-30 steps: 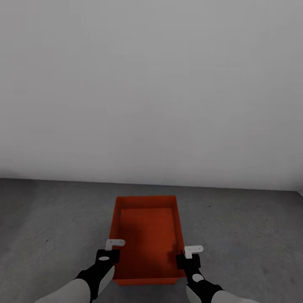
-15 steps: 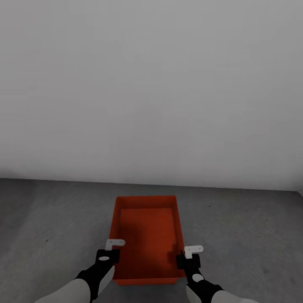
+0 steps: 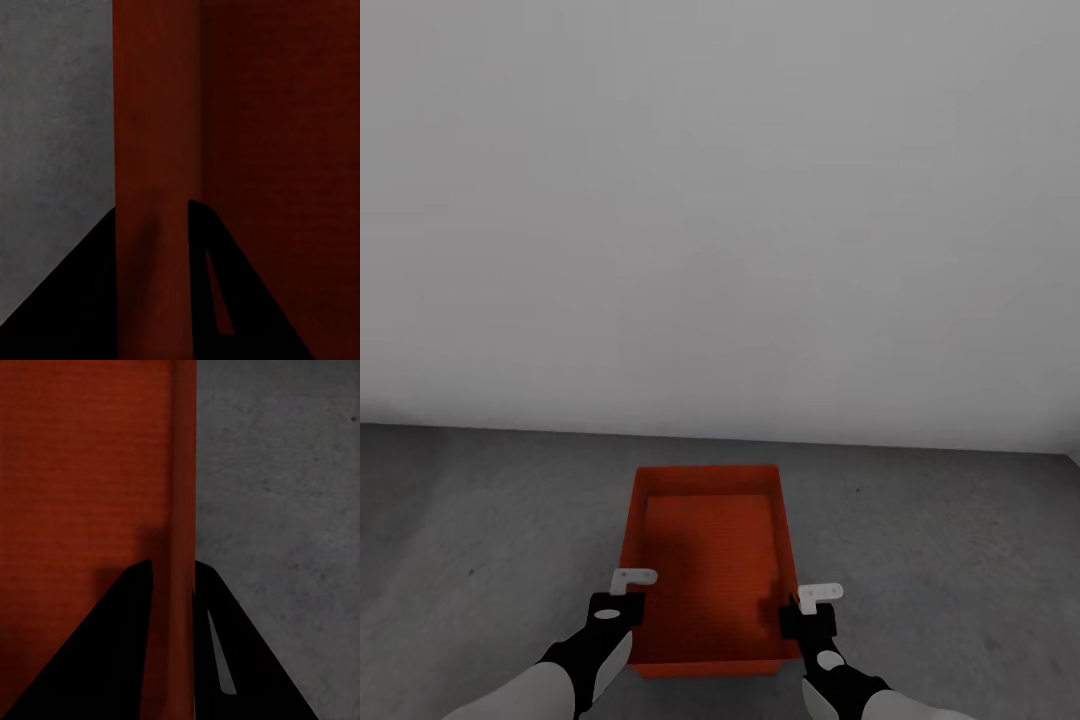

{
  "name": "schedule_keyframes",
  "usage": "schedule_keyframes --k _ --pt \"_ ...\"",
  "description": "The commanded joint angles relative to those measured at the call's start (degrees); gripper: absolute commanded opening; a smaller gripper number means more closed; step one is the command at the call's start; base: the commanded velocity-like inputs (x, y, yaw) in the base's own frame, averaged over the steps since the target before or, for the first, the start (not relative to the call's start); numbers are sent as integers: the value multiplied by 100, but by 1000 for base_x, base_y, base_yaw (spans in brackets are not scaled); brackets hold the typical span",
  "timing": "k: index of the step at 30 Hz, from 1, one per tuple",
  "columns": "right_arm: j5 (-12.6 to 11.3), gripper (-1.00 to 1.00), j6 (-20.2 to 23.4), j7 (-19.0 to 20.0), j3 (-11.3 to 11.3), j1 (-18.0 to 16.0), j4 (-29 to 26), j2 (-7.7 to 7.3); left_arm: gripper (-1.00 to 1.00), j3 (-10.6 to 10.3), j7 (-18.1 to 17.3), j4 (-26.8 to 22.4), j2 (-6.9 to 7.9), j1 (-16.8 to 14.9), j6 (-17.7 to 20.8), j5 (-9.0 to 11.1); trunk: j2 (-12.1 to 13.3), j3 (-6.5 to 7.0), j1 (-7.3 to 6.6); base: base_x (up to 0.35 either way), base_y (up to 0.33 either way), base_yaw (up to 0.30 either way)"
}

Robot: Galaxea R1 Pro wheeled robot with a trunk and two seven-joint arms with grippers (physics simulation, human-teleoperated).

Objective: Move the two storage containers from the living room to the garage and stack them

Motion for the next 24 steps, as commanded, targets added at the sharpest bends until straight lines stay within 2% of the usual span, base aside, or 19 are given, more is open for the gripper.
schedule_keyframes --k 1,24 --pt "-23 -100 -1 26 120 1 5 2 -100 148 9 -247 -46 -7 15 380 -2 -5 -1 0 0 0" --pt "-25 -100 -1 26 118 1 5 2 -100 148 9 -247 -53 -7 16 380 -2 -5 -1 0 32 0"
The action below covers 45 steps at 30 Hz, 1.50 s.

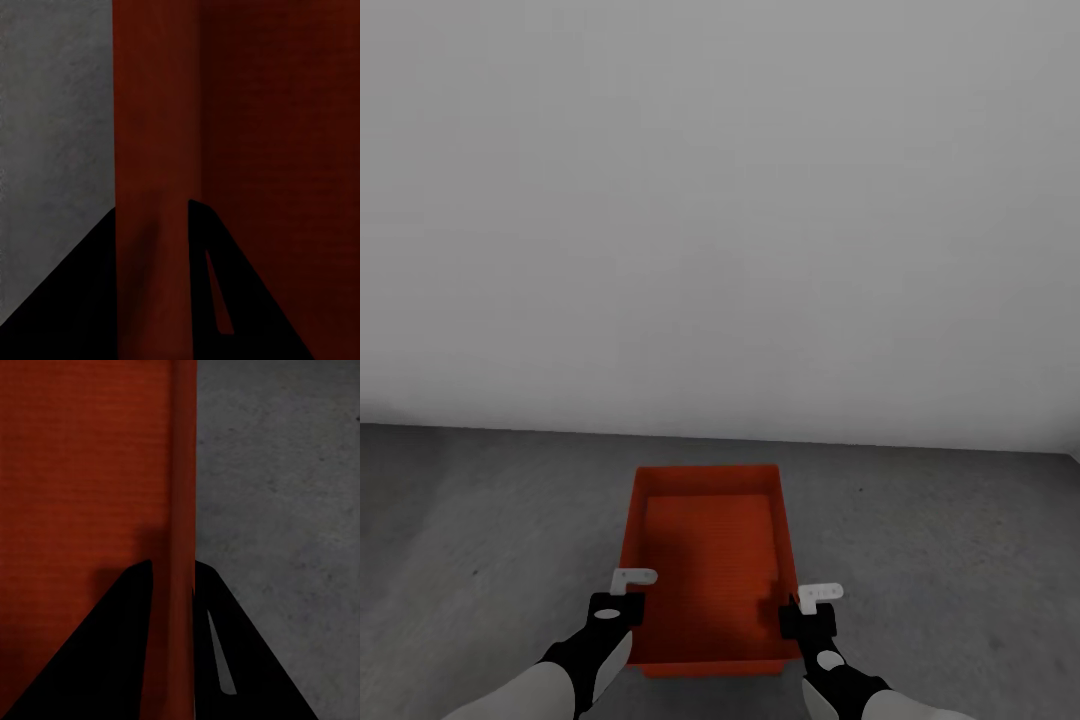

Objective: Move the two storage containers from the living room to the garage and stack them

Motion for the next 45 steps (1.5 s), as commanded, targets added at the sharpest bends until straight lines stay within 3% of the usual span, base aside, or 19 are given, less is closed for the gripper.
schedule_keyframes --k 1,23,31,45 --pt "-25 -100 -1 26 116 1 5 2 -100 148 9 -246 -54 -7 15 380 -2 -5 -1 0 0 0" --pt "-28 -100 -1 26 116 1 5 2 -100 147 9 -246 -55 -7 22 380 -2 -5 -1 0 0 0" --pt "-24 -100 -1 26 118 1 5 2 -100 149 9 -246 -56 -7 22 380 -323 -148 175 0 0 0" --pt "-30 -100 5 26 115 1 5 2 -100 149 9 -246 -55 -7 16 380 -323 -148 175 0 0 0"
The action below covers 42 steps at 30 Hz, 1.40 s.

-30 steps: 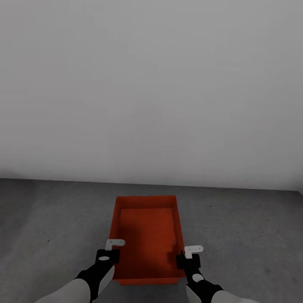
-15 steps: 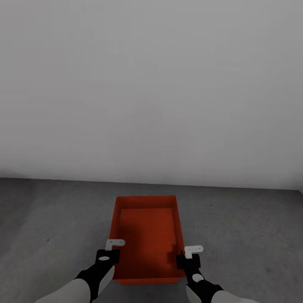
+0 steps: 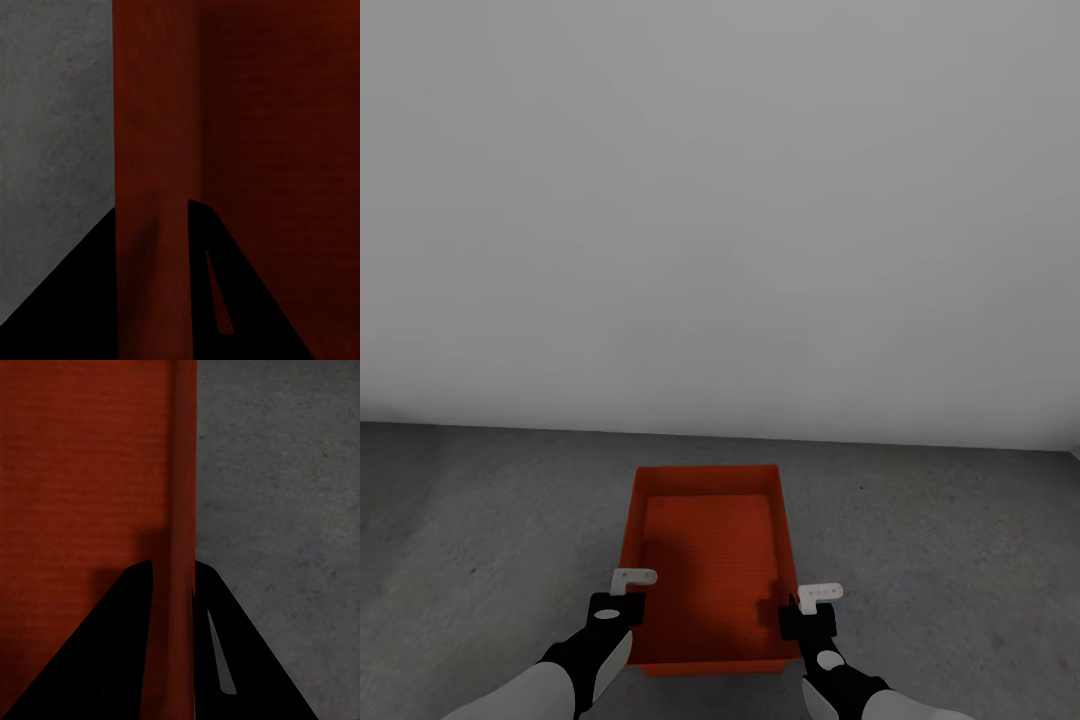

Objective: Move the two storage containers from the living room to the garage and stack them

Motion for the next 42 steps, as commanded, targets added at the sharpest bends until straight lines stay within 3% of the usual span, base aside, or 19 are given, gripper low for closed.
schedule_keyframes --k 1,8,18,42 --pt "-27 -100 -2 26 111 1 5 2 -100 150 9 -252 -56 -7 15 374 -2 -5 -1 0 0 0" --pt "-27 -100 1 26 112 1 5 2 -100 150 9 -252 -56 -7 15 374 -2 -5 -1 0 0 0" --pt "-20 -100 -2 26 115 1 5 2 -100 150 9 -252 -56 -7 15 374 -403 -184 219 0 0 0" --pt "-21 -100 1 26 115 1 5 2 -100 150 9 -253 -56 -7 15 374 -443 -202 241 0 0 0"
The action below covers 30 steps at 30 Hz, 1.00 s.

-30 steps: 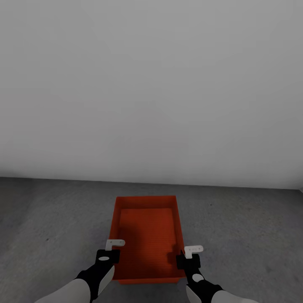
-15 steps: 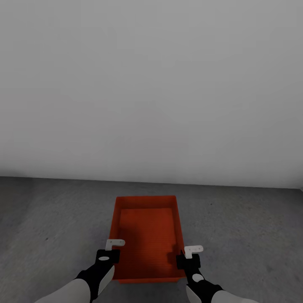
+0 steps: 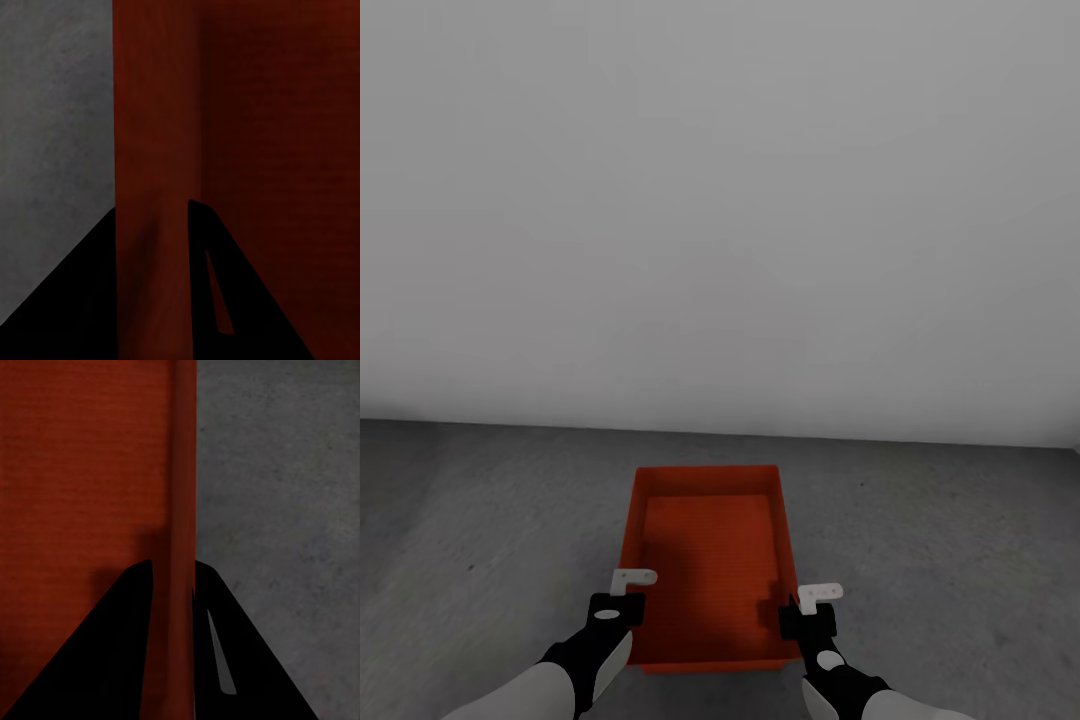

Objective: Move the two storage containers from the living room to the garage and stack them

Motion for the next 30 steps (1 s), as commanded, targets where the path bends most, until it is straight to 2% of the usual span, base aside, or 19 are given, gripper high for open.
schedule_keyframes --k 1,7,22,28,30 --pt "-25 -100 -4 26 115 1 4 2 -100 151 9 -259 -56 -7 15 368 -44 -23 22 0 0 0" --pt "-24 -100 -6 26 115 1 4 2 -100 151 16 -258 -56 -7 15 368 -284 -131 154 0 0 0" --pt "-20 -100 -6 26 115 1 4 2 -100 151 18 -258 -56 -7 15 368 -284 -131 154 0 0 0" --pt "-16 -100 -5 26 114 1 4 2 -100 151 18 -262 -54 -7 15 368 -525 -239 285 0 0 0" --pt "-16 -100 -4 26 115 1 4 2 -100 151 18 -265 -54 -7 15 368 -525 -239 285 0 0 0"
